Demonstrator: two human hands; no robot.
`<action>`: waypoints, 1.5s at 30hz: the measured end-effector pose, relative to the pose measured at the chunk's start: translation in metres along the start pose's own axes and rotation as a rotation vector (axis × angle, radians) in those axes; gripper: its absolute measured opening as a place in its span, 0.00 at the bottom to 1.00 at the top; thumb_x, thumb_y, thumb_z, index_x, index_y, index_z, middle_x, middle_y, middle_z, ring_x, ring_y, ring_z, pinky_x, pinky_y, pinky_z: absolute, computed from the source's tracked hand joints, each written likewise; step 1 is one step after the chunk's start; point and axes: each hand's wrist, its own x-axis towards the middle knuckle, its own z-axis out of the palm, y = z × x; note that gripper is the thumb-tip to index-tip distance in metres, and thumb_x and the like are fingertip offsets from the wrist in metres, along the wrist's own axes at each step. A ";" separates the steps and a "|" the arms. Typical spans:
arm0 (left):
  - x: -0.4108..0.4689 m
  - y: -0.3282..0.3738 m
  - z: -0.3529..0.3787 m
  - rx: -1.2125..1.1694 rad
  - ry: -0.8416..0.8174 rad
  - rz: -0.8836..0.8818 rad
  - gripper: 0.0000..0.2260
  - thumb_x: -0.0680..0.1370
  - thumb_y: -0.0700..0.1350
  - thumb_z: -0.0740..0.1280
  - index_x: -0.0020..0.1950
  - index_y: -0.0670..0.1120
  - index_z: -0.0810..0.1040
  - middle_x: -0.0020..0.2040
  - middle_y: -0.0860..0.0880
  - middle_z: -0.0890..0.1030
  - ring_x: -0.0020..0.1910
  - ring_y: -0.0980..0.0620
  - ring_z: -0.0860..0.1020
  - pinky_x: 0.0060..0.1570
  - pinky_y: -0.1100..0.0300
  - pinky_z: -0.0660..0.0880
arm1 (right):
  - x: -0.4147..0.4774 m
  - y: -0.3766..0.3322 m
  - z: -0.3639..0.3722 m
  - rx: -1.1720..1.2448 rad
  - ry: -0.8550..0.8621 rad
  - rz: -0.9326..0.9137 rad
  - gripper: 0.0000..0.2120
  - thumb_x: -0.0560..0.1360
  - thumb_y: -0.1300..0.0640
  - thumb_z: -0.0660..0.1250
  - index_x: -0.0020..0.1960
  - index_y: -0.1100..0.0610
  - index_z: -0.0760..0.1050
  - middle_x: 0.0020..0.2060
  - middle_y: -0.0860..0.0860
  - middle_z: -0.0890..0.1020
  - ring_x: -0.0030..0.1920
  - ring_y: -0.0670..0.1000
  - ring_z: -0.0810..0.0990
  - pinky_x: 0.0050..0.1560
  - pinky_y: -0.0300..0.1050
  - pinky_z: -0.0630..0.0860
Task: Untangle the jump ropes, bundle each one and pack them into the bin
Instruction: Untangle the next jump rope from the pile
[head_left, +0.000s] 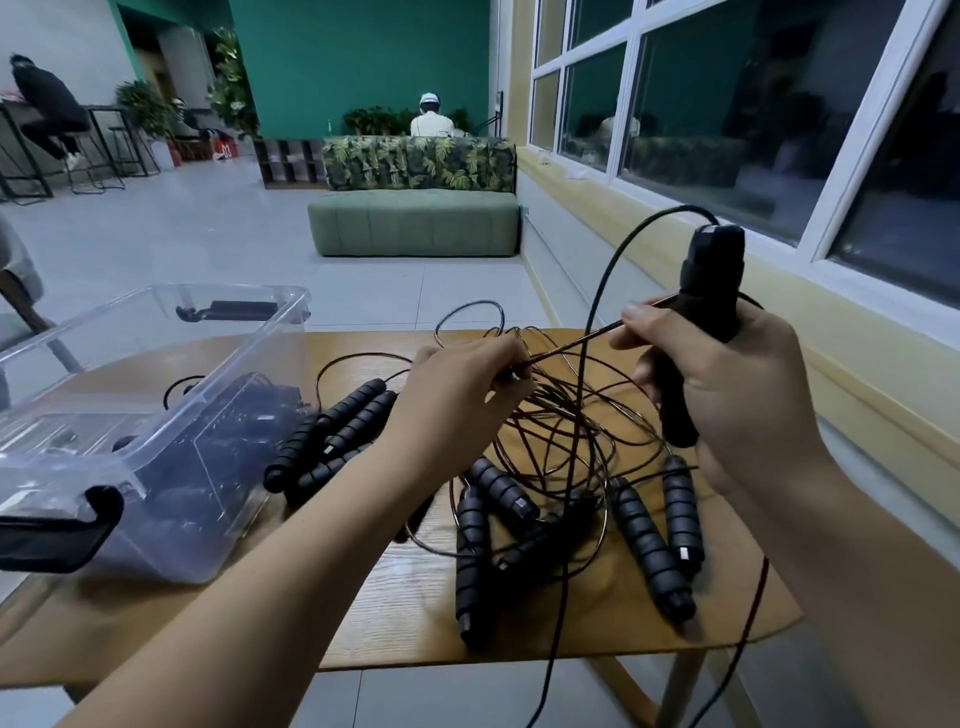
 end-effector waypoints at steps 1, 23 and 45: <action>0.000 -0.005 0.002 0.058 0.015 -0.024 0.05 0.81 0.54 0.71 0.52 0.55 0.79 0.46 0.61 0.81 0.52 0.53 0.78 0.57 0.44 0.74 | 0.001 -0.002 -0.001 0.008 0.016 -0.004 0.07 0.80 0.57 0.75 0.50 0.62 0.84 0.42 0.57 0.88 0.34 0.52 0.80 0.34 0.43 0.75; 0.008 -0.009 -0.011 0.269 0.084 -0.101 0.21 0.86 0.60 0.52 0.52 0.49 0.78 0.36 0.56 0.76 0.46 0.45 0.75 0.53 0.48 0.70 | -0.001 0.016 0.013 0.172 0.032 0.302 0.15 0.80 0.50 0.75 0.59 0.61 0.82 0.45 0.56 0.89 0.32 0.49 0.80 0.37 0.44 0.75; 0.000 0.016 0.001 0.276 0.070 0.112 0.20 0.86 0.59 0.53 0.49 0.51 0.79 0.41 0.57 0.80 0.43 0.48 0.71 0.44 0.52 0.65 | -0.026 0.009 0.031 0.258 -0.244 0.181 0.21 0.77 0.54 0.74 0.69 0.51 0.80 0.50 0.59 0.88 0.33 0.53 0.79 0.34 0.43 0.76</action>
